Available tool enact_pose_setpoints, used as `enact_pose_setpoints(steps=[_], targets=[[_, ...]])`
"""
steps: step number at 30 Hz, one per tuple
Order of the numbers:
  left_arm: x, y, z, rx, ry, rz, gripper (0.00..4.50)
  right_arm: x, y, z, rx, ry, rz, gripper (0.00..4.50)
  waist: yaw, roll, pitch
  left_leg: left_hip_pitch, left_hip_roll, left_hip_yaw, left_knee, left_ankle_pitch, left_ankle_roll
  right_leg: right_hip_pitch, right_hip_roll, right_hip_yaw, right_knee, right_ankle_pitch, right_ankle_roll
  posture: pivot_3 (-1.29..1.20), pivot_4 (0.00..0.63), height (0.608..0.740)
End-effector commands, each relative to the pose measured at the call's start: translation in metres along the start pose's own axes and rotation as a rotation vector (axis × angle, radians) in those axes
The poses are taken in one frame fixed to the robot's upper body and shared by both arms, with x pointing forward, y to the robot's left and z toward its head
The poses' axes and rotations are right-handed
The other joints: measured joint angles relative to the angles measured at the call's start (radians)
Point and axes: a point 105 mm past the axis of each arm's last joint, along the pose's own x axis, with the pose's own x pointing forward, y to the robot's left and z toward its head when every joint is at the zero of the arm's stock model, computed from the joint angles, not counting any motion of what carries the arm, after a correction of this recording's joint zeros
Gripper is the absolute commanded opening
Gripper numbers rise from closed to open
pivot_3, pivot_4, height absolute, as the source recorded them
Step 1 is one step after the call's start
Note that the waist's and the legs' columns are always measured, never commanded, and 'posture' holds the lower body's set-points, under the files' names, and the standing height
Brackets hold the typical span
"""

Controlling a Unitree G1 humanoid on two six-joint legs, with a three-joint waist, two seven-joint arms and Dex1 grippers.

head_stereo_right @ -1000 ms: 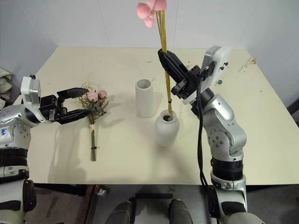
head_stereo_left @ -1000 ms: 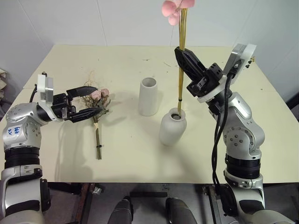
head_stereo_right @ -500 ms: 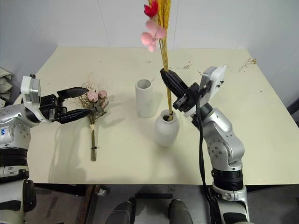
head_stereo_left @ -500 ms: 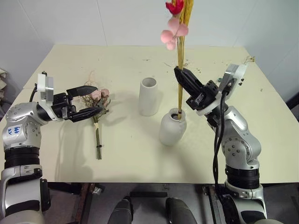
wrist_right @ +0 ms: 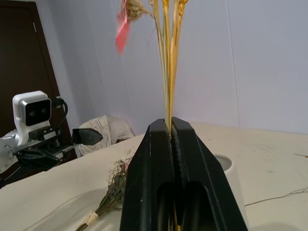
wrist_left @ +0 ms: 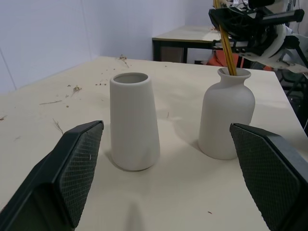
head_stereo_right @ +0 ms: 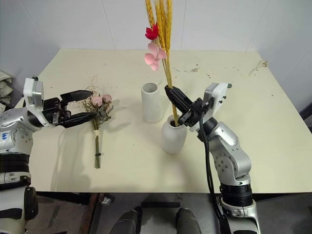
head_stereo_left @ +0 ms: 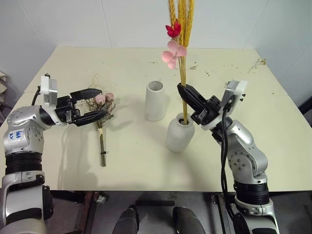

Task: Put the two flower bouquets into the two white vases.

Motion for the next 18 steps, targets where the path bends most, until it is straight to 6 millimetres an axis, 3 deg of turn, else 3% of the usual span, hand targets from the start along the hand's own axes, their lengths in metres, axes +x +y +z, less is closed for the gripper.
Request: enact_pose_setpoints(steps=[1,5,11,14,18], targets=[[0.002,0.005,0.009,0.024,0.003,0.017,4.5,-0.001,0.01,0.011,0.008,0.0,0.057,0.93,0.0,0.0,0.0,0.0,0.0,0.0,0.0,0.0,0.0,0.0,0.0,0.0,0.0,0.0,0.0,0.0,0.15,0.74],[0.002,0.005,0.008,0.012,0.005,0.028,4.5,-0.01,0.013,0.02,-0.012,0.015,0.076,2.3,0.001,0.0,0.0,0.0,0.0,0.0,0.0,0.0,0.0,0.0,0.0,0.0,0.0,0.0,0.0,0.0,0.15,0.74],[0.004,0.009,0.009,0.02,0.006,0.077,4.5,-0.044,0.014,0.032,-0.092,0.166,0.093,4.36,0.003,0.0,0.0,0.0,0.0,0.0,0.0,-0.001,-0.001,0.001,-0.001,0.0,-0.003,0.0,0.0,0.0,0.15,0.74],[0.007,0.012,0.012,0.034,-0.011,0.121,4.5,-0.065,0.013,0.035,-0.14,0.294,0.11,4.47,0.005,0.0,0.0,-0.001,-0.001,0.0,0.0,-0.001,-0.001,0.001,-0.001,-0.001,-0.004,0.0,0.0,0.0,0.15,0.74],[0.009,0.028,0.01,-0.002,-0.03,0.311,4.5,-0.091,0.005,0.042,-0.203,0.462,0.114,4.47,0.007,-0.001,0.0,-0.001,-0.001,0.0,0.001,-0.001,-0.001,0.003,-0.002,-0.001,-0.005,0.0,0.001,0.0,0.15,0.74]])
